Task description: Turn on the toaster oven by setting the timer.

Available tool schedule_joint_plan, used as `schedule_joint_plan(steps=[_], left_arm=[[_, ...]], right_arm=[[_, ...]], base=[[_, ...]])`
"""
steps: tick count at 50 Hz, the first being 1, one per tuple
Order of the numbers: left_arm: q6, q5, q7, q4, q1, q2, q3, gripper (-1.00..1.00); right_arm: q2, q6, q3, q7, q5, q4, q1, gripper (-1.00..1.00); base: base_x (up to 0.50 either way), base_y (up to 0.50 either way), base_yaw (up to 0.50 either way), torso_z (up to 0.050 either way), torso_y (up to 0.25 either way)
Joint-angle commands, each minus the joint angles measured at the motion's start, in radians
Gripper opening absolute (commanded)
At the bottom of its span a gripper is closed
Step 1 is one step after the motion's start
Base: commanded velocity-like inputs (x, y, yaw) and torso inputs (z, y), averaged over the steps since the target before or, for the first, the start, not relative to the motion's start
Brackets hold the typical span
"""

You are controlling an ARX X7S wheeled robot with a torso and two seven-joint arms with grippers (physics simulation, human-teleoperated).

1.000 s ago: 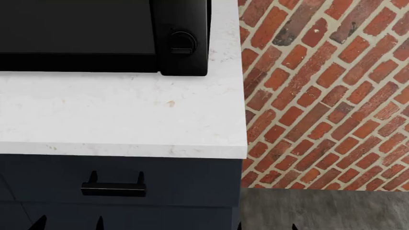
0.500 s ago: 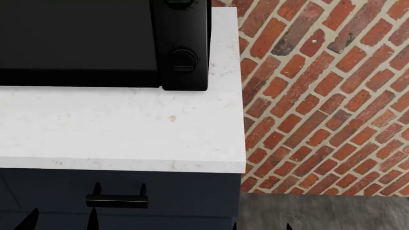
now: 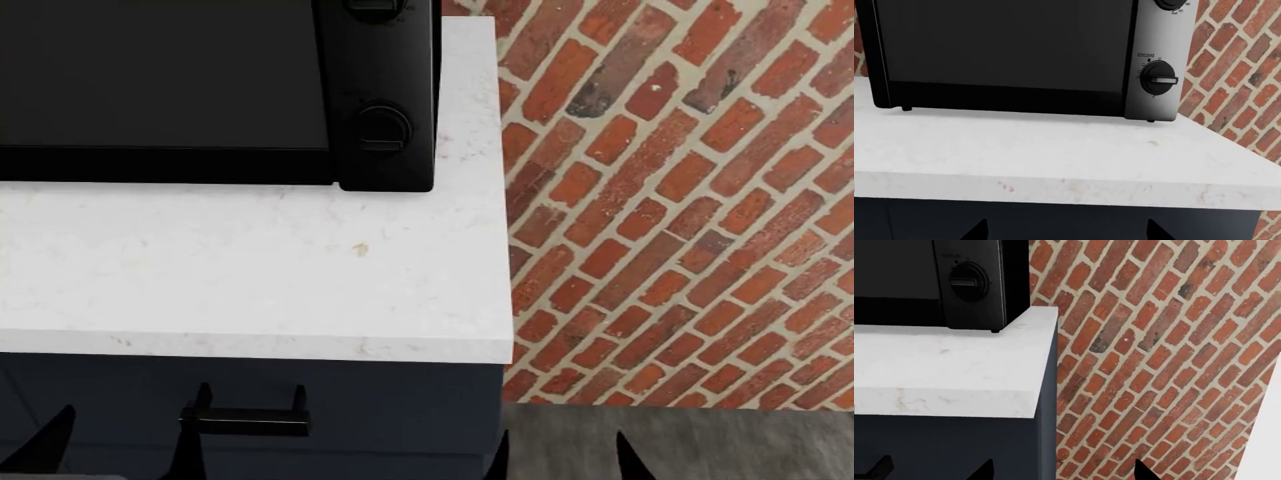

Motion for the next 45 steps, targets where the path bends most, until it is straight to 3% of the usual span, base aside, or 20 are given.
schedule_joint_plan(steps=[1, 17, 34, 45], left_arm=[[-0.25, -0.087, -0.004, 0.186, -0.081, -0.07, -0.02, 1.0], [-0.571, -0.231, -0.044, 0.318, -0.335, -0.16, -0.119, 1.0], [-0.588, -0.234, -0.048, 0.322, -0.384, -0.187, -0.116, 1.0], [-0.564, -0.224, -0.049, 0.317, -0.367, -0.186, -0.103, 1.0]], right_arm=[[0.07, 0.213, 0.032, 0.018, 0.025, -0.216, 0.064, 1.0], [0.156, 0.494, 0.087, -0.009, 0.1, -0.307, 0.289, 1.0], [0.19, 0.564, 0.037, -0.027, 0.09, -0.274, 0.387, 1.0], [0.19, 0.547, 0.016, -0.03, 0.087, -0.254, 0.373, 1.0]], base=[[0.0, 0.0, 0.0, 0.0, 0.0], [0.0, 0.0, 0.0, 0.0, 0.0], [0.0, 0.0, 0.0, 0.0, 0.0], [0.0, 0.48, 0.0, 0.0, 0.0]])
